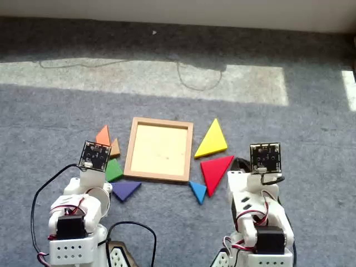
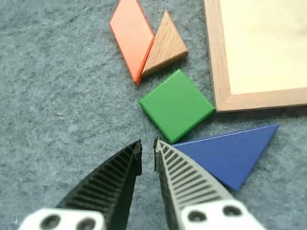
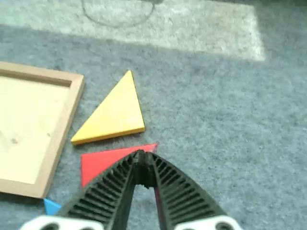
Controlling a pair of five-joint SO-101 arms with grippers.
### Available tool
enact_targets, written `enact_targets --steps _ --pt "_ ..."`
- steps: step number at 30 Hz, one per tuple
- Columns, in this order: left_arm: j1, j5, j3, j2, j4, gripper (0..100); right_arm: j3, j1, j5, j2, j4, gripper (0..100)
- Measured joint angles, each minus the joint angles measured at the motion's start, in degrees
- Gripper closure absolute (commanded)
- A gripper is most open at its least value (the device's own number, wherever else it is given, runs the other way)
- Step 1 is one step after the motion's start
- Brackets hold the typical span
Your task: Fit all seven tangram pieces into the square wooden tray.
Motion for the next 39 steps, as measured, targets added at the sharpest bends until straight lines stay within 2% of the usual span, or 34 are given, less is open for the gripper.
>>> enact_targets --steps 4,9,12,15,20,24,31,39 --pt "0.0 0.0 0.0 0.0 0.0 92 -5.1 -5.98 -3.52 7.47 0.0 93.7" --pt "0.0 0.0 0.0 0.0 0.0 92 -15.47 -10.64 -11.34 26.2 0.0 72.1" --pt "0.0 0.0 0.0 0.0 0.0 92 -21.89 -11.25 -19.16 39.12 -0.18 65.1" --pt "0.0 0.0 0.0 0.0 -0.09 92 -27.43 -12.75 -24.79 50.9 -0.53 64.8" --pt "0.0 0.0 0.0 0.0 -0.18 92 -35.34 -16.53 -29.27 67.08 -1.41 64.8" --pt "0.0 0.0 0.0 0.0 -0.18 92 -40.26 -16.97 -33.05 76.13 -6.86 64.8" --pt "0.0 0.0 0.0 0.0 -0.18 92 -45.63 -16.97 -35.52 89.93 -14.33 64.9" --pt "0.0 0.0 0.0 0.0 -0.18 92 -52.84 -16.88 -36.84 103.74 -14.95 64.9"
